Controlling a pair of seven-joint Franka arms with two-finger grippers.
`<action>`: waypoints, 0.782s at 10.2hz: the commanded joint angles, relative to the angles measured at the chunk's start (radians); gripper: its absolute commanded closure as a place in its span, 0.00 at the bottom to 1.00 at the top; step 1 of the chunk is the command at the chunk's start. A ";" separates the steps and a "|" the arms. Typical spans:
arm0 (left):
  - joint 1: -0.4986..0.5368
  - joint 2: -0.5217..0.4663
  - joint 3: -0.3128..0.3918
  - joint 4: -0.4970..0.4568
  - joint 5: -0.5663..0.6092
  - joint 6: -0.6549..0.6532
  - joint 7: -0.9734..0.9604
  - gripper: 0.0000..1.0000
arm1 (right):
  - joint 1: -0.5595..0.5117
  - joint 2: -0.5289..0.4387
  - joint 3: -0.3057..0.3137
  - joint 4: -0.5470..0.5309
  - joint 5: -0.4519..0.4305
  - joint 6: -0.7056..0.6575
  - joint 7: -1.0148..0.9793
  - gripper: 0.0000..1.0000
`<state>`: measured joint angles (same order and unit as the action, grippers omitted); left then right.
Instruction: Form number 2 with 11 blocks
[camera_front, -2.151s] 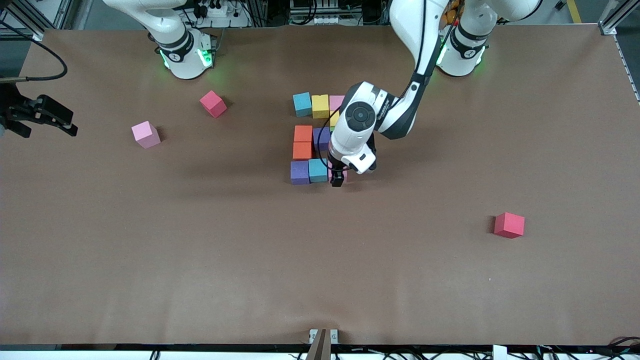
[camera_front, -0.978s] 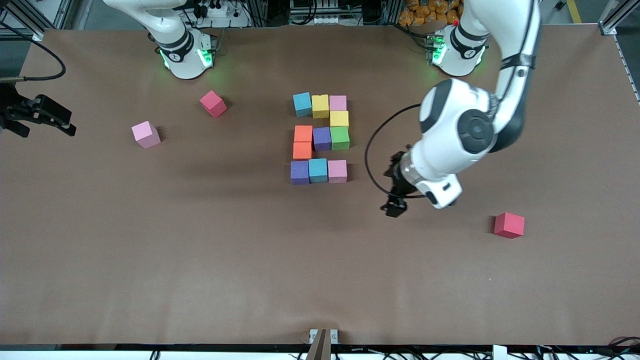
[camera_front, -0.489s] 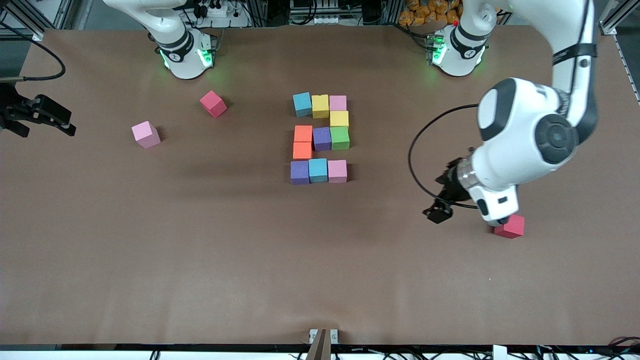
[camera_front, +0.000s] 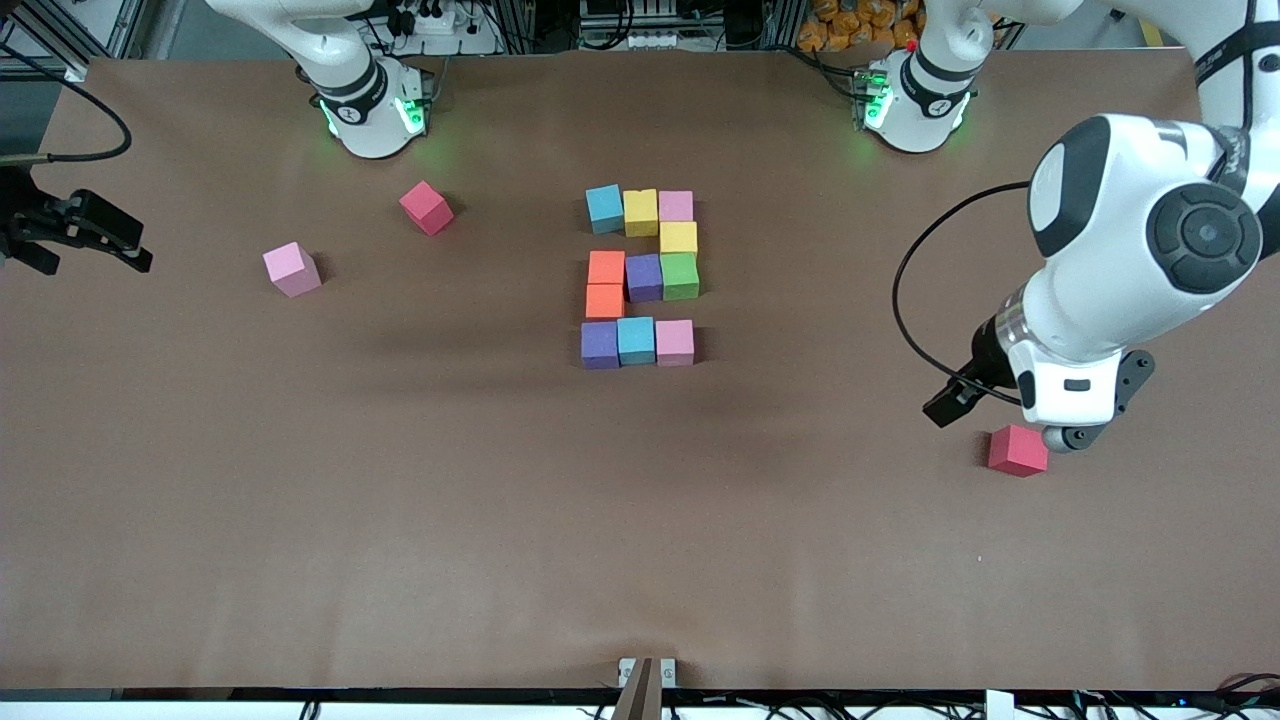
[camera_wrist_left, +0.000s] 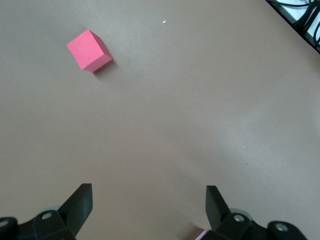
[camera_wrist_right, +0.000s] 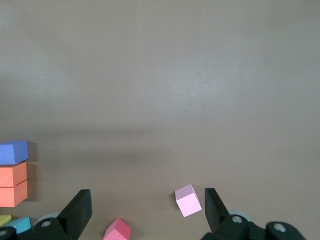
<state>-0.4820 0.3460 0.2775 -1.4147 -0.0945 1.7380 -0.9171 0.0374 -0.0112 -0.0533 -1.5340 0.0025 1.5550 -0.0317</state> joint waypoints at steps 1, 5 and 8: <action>0.019 -0.012 -0.006 -0.003 0.029 -0.037 0.043 0.00 | -0.008 -0.003 0.003 0.009 0.011 -0.016 0.000 0.00; 0.020 -0.036 -0.004 -0.001 0.077 -0.070 0.093 0.00 | -0.068 0.007 -0.008 0.009 0.076 -0.021 -0.031 0.00; 0.057 -0.125 -0.006 -0.003 0.091 -0.095 0.271 0.00 | -0.077 0.004 -0.010 0.011 0.077 -0.027 -0.073 0.00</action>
<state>-0.4476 0.2917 0.2791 -1.4081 -0.0244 1.6797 -0.7217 -0.0304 -0.0104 -0.0686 -1.5342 0.0642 1.5420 -0.0829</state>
